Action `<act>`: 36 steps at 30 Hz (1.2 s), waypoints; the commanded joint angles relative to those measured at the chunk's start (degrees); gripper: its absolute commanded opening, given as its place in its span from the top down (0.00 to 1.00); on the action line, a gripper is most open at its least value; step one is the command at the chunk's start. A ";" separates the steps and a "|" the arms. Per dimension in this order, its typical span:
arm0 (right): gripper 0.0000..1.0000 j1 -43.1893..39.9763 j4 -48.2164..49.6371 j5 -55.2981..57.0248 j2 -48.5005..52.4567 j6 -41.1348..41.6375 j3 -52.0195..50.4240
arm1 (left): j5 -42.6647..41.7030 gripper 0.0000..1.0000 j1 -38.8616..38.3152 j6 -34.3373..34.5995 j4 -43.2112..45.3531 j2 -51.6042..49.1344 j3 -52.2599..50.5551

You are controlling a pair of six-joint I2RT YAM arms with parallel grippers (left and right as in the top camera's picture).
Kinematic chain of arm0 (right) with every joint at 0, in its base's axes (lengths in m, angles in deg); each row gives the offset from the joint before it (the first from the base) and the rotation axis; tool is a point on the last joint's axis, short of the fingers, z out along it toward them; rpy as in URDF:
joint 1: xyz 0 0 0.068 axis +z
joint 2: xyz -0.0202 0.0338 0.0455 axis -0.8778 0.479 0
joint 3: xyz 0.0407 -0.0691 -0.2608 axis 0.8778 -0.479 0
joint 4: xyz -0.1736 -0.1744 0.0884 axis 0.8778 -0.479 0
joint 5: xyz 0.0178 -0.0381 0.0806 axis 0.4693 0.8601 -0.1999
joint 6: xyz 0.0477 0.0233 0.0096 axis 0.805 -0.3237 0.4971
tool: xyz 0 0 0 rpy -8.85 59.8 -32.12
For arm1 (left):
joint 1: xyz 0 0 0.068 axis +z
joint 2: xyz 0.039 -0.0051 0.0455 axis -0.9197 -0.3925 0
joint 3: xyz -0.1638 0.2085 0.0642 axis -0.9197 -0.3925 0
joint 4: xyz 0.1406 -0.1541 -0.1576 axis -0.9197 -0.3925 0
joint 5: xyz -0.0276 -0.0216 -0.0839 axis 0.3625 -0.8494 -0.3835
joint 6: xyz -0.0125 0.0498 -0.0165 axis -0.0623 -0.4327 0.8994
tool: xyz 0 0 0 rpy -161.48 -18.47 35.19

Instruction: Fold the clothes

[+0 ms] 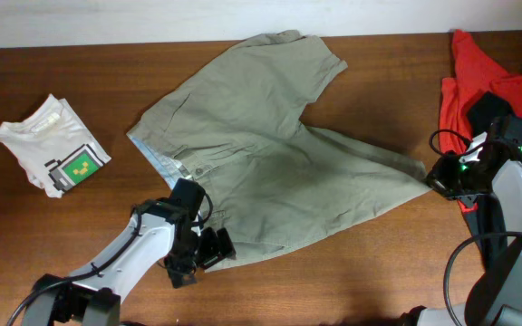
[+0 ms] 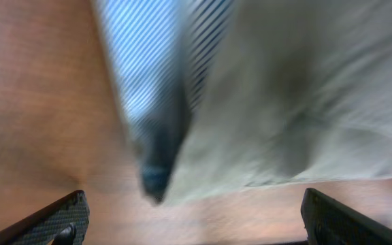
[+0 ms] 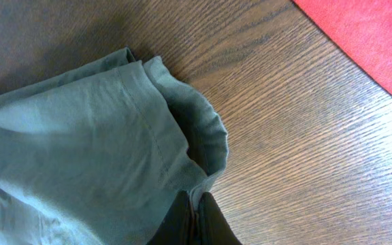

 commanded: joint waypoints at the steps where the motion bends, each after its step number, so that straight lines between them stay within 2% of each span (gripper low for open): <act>1: 0.96 0.15 -0.35 0.31 -0.76 -0.76 1.01 | -1.84 0.01 0.37 1.62 2.10 0.79 -0.02; 4: 0.96 0.15 -0.59 0.31 -0.76 -0.76 1.01 | -1.07 0.01 0.37 4.39 5.84 0.48 -0.02; 7: 0.96 0.15 -0.57 0.31 -0.76 -0.79 1.01 | -1.60 0.11 0.37 4.57 6.10 -0.28 -0.02; 8: 0.96 0.15 -0.57 0.31 -0.76 -0.76 1.01 | -2.38 0.27 0.35 4.57 5.99 -0.33 -0.02; 9: 0.96 0.15 -0.55 0.31 -0.76 -0.76 1.01 | -3.26 0.34 0.37 4.55 5.31 -0.33 -0.02; 10: 0.96 0.15 -0.52 0.31 -0.76 -0.76 1.01 | -3.85 0.35 0.37 4.55 4.48 -0.33 -0.02; 11: 0.96 0.15 -0.52 0.31 -0.76 -0.76 1.01 | -4.00 0.35 0.37 4.55 3.15 -0.31 -0.02; 12: 0.96 0.15 -0.52 0.31 -0.76 -0.76 1.01 | -5.05 0.28 0.37 4.55 2.21 -0.31 -0.02; 13: 0.96 0.15 -0.48 0.31 -0.76 -0.76 1.01 | -9.49 0.13 0.37 6.01 2.23 -0.31 0.00; 14: 0.96 0.15 -0.35 0.31 -0.76 -0.76 1.01 | -10.99 0.04 0.35 9.64 2.21 -0.31 0.00; 17: 0.96 0.15 -0.33 0.33 -0.76 -0.79 1.01 | -11.72 0.03 -0.48 18.14 1.88 -0.31 -0.07; 20: 0.96 0.15 -0.33 0.31 -0.76 -0.79 1.01 | -2.10 0.03 -6.40 33.97 5.07 -0.33 -0.07; 23: 0.96 0.15 -0.35 0.31 -0.76 -0.79 1.01 | 4.79 0.03 -9.84 40.83 8.00 -0.33 -0.07; 25: 0.96 0.15 -0.35 0.31 -0.76 -0.79 1.01 | 7.39 0.05 -10.86 42.93 8.41 -0.33 -0.07; 28: 0.96 0.15 -0.37 0.28 -0.76 -0.76 1.01 | 12.48 0.20 -11.06 45.03 8.41 -0.52 -0.11; 29: 0.96 0.15 -0.37 0.28 -0.76 -0.76 1.01 | 13.22 0.26 -11.08 46.93 8.46 -0.70 -0.17; 30: 0.96 0.15 -0.37 0.28 -0.76 -0.76 1.01 | 13.33 0.37 -11.06 47.47 8.44 -0.92 -0.17; 32: 0.96 0.15 -0.37 0.28 -0.76 -0.76 1.01 | 13.35 0.48 -11.06 47.87 8.46 -1.81 -0.22; 34: 0.96 0.15 -0.37 0.28 -0.76 -0.76 1.01 | 13.64 0.71 -11.06 47.84 8.44 -2.16 -0.22; 35: 0.96 0.15 -0.37 0.28 -0.76 -0.76 1.01 | 13.88 0.88 -11.06 47.82 8.39 -2.16 -0.22; 36: 0.96 0.15 -0.37 0.28 -0.76 -0.76 1.01 | 13.68 0.99 -11.06 47.80 8.28 -2.16 -0.22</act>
